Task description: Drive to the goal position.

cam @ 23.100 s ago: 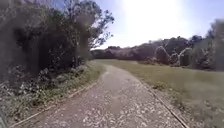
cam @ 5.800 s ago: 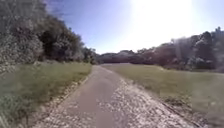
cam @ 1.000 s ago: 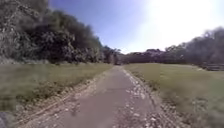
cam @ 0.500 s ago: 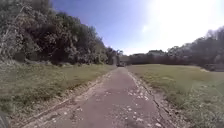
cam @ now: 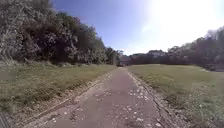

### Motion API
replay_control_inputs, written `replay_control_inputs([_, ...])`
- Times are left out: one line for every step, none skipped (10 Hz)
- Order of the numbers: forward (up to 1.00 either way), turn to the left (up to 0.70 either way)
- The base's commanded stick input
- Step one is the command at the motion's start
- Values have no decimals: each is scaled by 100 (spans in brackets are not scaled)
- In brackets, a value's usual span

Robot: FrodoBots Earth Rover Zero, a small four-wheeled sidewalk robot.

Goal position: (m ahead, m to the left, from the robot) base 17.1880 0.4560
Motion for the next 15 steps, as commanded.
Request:
replay_control_inputs([85,0])
replay_control_inputs([85,0])
replay_control_inputs([85,0])
replay_control_inputs([85,0])
replay_control_inputs([85,0])
replay_control_inputs([85,0])
replay_control_inputs([85,0])
replay_control_inputs([85,0])
replay_control_inputs([85,0])
replay_control_inputs([85,0])
replay_control_inputs([85,0])
replay_control_inputs([85,-11])
replay_control_inputs([85,-24])
replay_control_inputs([85,-6])
replay_control_inputs([85,0])
